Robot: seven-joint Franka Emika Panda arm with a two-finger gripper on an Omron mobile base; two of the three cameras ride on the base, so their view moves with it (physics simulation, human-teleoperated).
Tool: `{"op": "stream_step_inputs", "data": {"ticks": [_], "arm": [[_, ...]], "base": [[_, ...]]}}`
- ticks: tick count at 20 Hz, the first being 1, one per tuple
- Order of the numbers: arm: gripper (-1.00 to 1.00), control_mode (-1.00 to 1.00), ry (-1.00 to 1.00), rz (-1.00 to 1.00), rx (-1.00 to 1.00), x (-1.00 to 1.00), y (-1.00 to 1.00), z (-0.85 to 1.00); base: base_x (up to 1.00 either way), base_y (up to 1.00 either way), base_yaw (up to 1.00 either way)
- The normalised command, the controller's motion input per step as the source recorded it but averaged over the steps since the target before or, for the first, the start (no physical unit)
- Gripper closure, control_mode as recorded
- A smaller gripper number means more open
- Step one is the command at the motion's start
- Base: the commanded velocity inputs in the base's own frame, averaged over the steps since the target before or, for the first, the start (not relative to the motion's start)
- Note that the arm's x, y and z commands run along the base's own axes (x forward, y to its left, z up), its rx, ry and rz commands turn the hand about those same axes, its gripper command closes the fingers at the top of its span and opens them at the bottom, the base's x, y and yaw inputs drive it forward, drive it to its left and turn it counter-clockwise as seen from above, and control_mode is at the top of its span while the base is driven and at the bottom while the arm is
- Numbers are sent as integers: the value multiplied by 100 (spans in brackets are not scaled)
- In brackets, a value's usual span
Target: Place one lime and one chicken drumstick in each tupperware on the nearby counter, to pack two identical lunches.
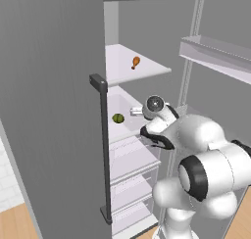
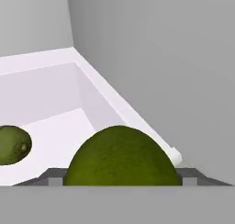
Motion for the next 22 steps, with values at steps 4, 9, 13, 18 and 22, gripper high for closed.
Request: {"op": "stream_step_inputs", "data": {"ticks": [4,9,13,18,22], "arm": [[100,-100,-8,0,0,-100,32,100],[100,-100,3,0,0,-99,21,100],[100,-100,14,0,0,-94,8,100],[100,-100,38,5,0,-74,27,86],[100,100,17,11,-3,-73,17,-4]], "base": [[0,0,0],[0,0,0],[0,0,0],[0,0,0],[-25,1,4]]}}
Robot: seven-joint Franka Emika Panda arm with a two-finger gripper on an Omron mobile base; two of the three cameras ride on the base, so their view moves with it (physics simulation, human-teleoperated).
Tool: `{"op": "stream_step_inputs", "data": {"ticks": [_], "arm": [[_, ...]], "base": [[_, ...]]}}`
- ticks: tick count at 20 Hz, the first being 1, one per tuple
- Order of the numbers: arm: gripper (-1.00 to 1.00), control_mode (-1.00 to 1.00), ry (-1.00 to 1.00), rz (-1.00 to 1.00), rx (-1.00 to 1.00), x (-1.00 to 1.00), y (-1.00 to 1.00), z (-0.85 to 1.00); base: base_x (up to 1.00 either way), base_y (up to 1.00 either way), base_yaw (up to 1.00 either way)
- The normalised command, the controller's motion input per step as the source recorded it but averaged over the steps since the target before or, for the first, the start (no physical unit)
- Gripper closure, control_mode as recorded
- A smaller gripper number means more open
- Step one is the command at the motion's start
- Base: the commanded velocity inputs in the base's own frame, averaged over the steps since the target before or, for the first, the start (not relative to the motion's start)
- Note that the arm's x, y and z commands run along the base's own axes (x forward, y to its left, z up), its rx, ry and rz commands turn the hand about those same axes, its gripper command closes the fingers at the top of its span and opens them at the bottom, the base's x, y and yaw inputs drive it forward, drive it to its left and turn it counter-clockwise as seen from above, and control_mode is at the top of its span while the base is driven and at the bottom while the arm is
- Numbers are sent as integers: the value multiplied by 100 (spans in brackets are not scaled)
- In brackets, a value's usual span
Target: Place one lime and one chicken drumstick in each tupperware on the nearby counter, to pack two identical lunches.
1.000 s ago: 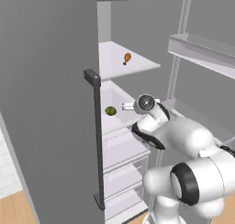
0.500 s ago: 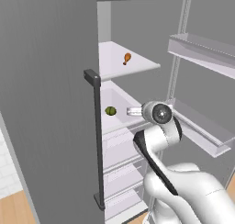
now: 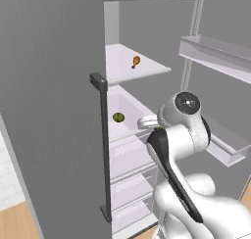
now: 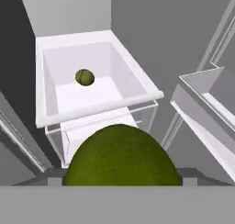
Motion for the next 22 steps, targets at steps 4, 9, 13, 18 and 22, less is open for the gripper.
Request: {"op": "stream_step_inputs", "data": {"ticks": [4,9,13,18,22], "arm": [[100,100,0,0,0,0,0,0],[100,100,0,0,0,0,0,0],[100,100,0,0,0,0,0,0],[100,100,0,0,0,0,0,0],[100,100,0,0,0,0,0,0]], "base": [[-100,1,16],[-100,0,12],[-100,-4,7],[-100,-23,-39],[-71,-52,-61]]}}
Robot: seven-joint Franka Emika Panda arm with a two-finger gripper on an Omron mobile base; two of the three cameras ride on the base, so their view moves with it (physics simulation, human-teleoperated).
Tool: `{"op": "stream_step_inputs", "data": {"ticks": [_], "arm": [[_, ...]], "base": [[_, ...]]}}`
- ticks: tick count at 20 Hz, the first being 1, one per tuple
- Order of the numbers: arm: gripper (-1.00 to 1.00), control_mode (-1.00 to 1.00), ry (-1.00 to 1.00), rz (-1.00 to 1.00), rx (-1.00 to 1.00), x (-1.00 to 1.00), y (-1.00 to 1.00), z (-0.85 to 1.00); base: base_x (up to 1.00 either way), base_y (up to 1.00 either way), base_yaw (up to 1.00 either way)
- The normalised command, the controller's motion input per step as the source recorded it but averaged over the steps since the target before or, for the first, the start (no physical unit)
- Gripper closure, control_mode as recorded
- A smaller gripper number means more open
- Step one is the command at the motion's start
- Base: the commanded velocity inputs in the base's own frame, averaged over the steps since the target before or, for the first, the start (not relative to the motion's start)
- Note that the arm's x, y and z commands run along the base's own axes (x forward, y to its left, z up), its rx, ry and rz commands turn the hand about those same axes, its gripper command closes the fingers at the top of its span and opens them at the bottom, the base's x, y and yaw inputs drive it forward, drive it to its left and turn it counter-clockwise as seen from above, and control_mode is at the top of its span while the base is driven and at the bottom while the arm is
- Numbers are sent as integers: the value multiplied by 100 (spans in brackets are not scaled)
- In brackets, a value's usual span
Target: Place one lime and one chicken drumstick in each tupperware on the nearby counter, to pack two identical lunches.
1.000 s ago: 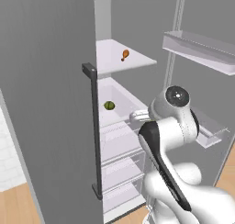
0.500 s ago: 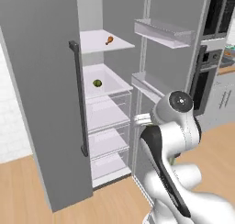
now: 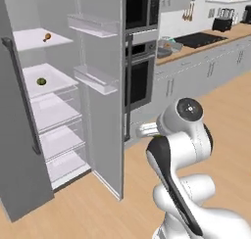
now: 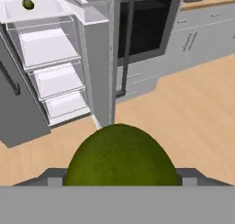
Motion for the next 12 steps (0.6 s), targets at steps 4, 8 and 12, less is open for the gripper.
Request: {"op": "stream_step_inputs", "data": {"ticks": [4,8,12], "arm": [[100,100,0,0,0,0,0,0],[100,100,0,0,0,0,0,0],[100,100,0,0,0,0,0,0]], "base": [[25,-100,-52],[100,-84,-29],[100,-19,-6]]}}
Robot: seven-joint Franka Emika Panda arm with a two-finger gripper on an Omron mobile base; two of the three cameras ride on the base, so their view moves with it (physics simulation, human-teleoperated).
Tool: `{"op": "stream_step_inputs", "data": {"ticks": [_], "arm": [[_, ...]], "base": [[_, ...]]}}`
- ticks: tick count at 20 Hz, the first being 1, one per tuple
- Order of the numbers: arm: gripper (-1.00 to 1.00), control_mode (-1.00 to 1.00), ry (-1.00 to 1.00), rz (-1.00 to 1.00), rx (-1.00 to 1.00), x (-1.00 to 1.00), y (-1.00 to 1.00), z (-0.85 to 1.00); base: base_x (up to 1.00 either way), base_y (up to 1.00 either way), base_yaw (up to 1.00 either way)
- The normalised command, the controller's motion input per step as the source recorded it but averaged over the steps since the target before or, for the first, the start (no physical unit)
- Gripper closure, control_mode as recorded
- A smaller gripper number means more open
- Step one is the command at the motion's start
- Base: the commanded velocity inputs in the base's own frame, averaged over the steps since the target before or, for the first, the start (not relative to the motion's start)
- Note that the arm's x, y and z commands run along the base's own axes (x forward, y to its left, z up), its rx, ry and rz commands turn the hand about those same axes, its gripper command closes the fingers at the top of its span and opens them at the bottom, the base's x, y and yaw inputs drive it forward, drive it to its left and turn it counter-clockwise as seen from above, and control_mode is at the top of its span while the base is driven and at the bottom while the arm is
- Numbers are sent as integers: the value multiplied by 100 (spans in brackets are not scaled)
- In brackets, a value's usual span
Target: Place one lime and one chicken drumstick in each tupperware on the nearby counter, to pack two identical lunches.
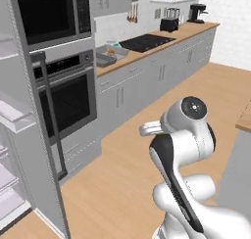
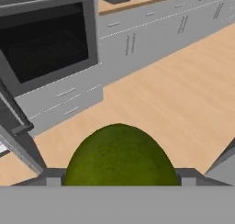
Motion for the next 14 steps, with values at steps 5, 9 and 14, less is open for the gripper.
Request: {"op": "stream_step_inputs", "data": {"ticks": [5,9,14], "arm": [[100,100,0,0,0,0,0,0],[100,100,0,0,0,0,0,0],[100,100,0,0,0,0,0,0]], "base": [[100,0,0],[100,-2,0],[100,-37,-1]]}}
